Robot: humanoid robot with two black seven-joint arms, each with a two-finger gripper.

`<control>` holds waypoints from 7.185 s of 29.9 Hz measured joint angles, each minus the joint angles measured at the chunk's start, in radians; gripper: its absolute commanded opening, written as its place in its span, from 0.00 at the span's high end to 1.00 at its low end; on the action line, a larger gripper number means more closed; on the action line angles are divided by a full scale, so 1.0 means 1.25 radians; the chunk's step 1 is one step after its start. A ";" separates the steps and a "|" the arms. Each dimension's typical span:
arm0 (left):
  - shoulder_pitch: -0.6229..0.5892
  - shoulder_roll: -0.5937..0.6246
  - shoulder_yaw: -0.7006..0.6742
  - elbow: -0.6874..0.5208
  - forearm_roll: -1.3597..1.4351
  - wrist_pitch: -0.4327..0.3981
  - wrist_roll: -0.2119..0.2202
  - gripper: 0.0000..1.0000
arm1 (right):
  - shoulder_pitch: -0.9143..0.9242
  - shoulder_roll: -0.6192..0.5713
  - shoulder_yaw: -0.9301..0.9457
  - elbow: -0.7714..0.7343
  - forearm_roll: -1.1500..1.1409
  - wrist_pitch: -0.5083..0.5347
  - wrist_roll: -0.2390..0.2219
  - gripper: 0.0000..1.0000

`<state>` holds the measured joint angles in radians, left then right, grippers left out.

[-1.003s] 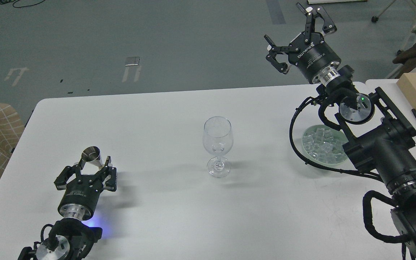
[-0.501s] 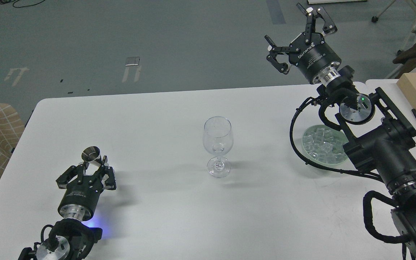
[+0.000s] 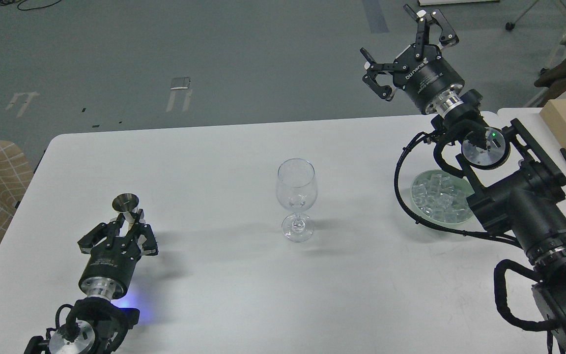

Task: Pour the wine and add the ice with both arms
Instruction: 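Lift the jigger upright with the left gripper, then carry the jigger with the left gripper toward the wine glass, then raise the jigger above the wine glass rim with the left gripper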

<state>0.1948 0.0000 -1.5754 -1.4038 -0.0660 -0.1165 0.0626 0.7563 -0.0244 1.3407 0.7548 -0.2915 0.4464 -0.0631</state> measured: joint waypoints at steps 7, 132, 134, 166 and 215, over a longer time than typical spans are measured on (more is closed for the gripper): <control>0.002 0.000 0.000 -0.014 0.000 -0.001 -0.001 0.80 | 0.000 0.000 0.000 0.000 0.000 -0.002 0.000 0.00; -0.207 0.052 0.336 -0.127 0.102 -0.033 -0.017 0.99 | -0.010 0.000 0.000 0.000 0.000 -0.009 0.001 0.00; -0.208 0.053 0.337 -0.126 0.103 -0.032 -0.017 0.99 | -0.010 0.000 0.000 0.000 0.000 -0.009 0.001 0.00; -0.276 0.069 0.411 -0.092 0.133 -0.028 -0.015 0.99 | -0.011 0.000 0.000 0.000 0.000 -0.009 0.003 0.00; -0.346 0.123 0.445 -0.077 0.165 -0.031 -0.003 0.99 | -0.010 -0.001 0.001 -0.001 0.000 -0.009 0.004 0.00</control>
<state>-0.2381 0.1532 -1.0186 -1.5004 0.1403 -0.1550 0.0584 0.7441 -0.0257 1.3421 0.7532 -0.2915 0.4357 -0.0583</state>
